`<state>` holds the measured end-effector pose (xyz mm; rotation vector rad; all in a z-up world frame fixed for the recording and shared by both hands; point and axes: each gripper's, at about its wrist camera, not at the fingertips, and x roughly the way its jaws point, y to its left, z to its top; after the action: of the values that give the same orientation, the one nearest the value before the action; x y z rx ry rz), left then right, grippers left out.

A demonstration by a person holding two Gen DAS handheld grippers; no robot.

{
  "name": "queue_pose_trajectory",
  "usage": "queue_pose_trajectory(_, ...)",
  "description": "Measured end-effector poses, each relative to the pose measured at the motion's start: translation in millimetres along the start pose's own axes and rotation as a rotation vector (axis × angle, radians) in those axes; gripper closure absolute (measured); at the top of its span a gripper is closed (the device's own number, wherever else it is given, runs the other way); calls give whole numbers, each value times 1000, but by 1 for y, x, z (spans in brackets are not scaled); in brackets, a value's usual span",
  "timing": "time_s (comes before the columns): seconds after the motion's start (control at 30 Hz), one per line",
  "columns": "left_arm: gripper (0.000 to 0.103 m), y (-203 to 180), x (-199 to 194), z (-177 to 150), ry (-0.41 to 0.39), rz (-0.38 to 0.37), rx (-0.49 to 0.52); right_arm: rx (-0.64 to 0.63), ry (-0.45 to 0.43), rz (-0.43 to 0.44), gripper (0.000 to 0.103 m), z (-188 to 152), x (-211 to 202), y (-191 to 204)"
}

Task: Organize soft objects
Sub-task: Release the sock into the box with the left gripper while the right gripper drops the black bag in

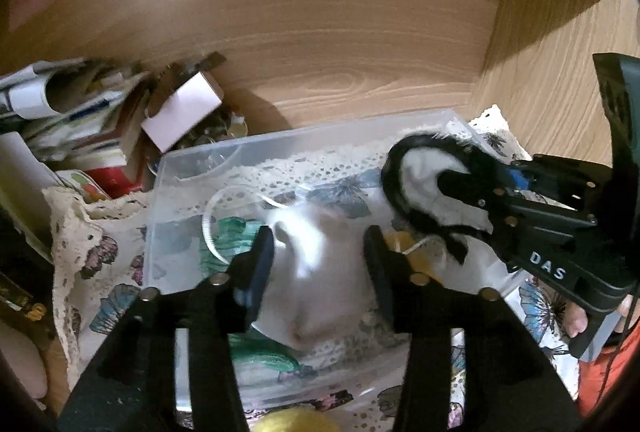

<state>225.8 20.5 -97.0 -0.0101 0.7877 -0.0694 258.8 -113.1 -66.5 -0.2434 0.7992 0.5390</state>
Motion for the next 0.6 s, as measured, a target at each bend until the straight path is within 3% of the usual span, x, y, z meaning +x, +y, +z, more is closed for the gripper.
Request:
queue_pose_trajectory(0.07, 42, -2, -5, 0, -25, 18, 11, 0, -20, -3, 66, -1, -8, 0)
queue_pose_trajectory(0.23, 36, -6, -27, -2, -89, 43, 32, 0, -88, -15, 53, -3, -35, 0)
queue_pose_trajectory(0.53, 5, -9, -86, -11, -225, 71, 33, 13, -266, -19, 21, -16, -99, 5)
queue_pose_trajectory(0.6, 1, -10, -99, -16, -254, 76, 28, 6, -292, -13, 18, -22, -111, 7)
